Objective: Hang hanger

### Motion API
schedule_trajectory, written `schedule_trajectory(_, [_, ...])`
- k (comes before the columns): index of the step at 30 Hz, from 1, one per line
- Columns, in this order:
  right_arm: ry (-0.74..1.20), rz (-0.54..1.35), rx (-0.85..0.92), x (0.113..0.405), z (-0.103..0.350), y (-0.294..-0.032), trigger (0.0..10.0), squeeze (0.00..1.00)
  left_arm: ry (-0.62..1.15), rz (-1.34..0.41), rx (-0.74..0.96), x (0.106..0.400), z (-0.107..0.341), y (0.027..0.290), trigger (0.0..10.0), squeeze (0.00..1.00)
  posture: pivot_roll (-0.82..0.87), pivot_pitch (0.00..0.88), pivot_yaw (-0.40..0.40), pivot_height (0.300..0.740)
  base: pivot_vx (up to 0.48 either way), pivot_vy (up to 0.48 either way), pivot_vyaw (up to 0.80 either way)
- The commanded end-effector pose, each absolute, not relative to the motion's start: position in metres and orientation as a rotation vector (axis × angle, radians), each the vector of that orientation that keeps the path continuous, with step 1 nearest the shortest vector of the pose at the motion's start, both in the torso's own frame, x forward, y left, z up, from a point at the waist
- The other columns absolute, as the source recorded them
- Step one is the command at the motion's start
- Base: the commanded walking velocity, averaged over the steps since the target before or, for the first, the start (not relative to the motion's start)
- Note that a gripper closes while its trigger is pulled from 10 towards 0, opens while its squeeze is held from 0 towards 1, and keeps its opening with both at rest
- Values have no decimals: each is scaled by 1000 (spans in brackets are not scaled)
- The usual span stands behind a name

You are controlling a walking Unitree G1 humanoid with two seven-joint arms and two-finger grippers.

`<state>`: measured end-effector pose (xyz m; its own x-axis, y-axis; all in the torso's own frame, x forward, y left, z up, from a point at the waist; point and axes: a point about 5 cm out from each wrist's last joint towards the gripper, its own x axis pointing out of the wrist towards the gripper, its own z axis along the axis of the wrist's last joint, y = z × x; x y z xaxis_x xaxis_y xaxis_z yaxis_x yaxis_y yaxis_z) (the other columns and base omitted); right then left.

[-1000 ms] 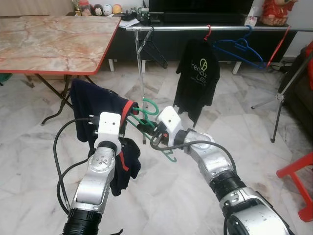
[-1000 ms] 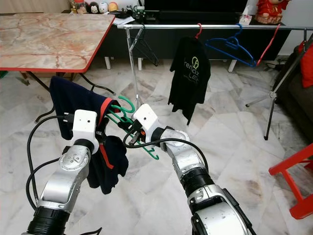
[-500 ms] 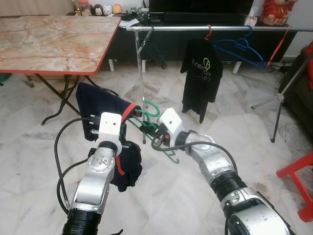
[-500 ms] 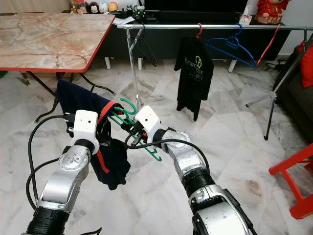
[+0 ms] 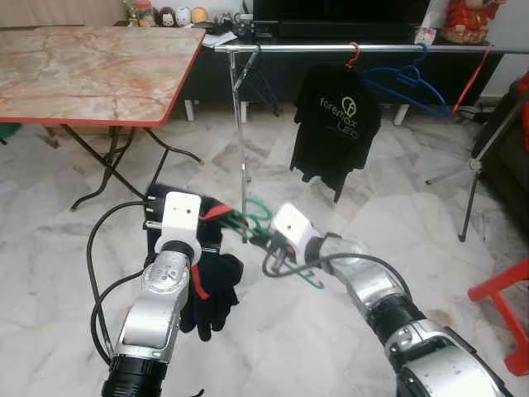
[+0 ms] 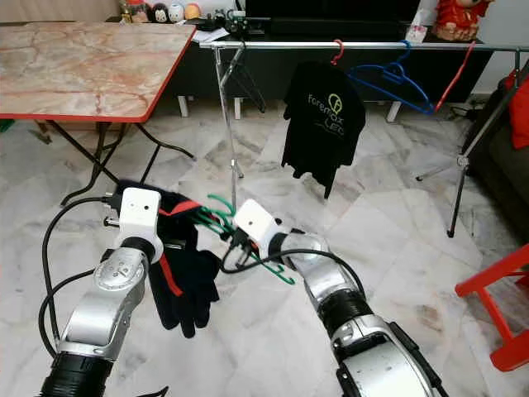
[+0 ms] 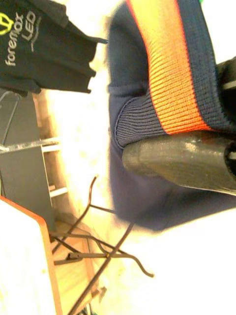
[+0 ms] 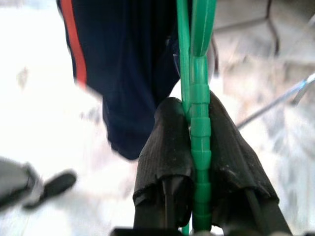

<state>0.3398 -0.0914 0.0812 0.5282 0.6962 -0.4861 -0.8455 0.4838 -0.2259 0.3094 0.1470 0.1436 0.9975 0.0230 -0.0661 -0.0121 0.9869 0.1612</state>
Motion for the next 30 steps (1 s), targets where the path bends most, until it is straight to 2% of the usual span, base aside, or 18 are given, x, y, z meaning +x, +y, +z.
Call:
schedule_trajectory(1, [412,991,-516,333,69,-95,0,0,21,42,156,307,155,151,0,0,50,32,-3,740,0,0,0])
schedule_trajectory(9, [532,1096,-542,310,41,-109,0,0,56,204,147,307,148,174,0,0,48,29,2,740,0,0,0])
schedule_trajectory(14, [536,1237,-489,297,40,-109,0,0,96,316,165,305,137,197,0,0,39,23,6,740,0,0,0])
schedule_trajectory(19, [529,1275,-469,294,42,-111,0,0,118,381,179,303,129,212,0,0,39,22,7,740,0,0,0])
schedule_trajectory(22, [519,1302,-425,291,45,-113,0,0,165,440,228,296,114,230,0,0,36,15,8,740,0,0,0])
schedule_trajectory(26, [518,1312,-416,290,46,-114,0,0,169,450,233,295,112,233,0,0,33,11,9,740,0,0,0])
schedule_trajectory(27, [508,1269,-360,292,48,-119,0,0,216,475,258,284,97,245,2431,0,32,0,13,740,0,0,0])
schedule_trajectory(28, [503,1222,-289,293,49,-124,2706,0,261,497,276,272,84,256,7490,0,31,0,14,740,0,0,0])
schedule_trajectory(29, [500,1192,-237,293,50,-128,3176,0,296,513,290,261,73,265,8863,0,29,0,16,740,0,0,0])
schedule_trajectory(30, [499,1176,-207,292,50,-131,3176,0,316,523,298,254,68,270,8863,0,29,0,16,740,0,0,0])
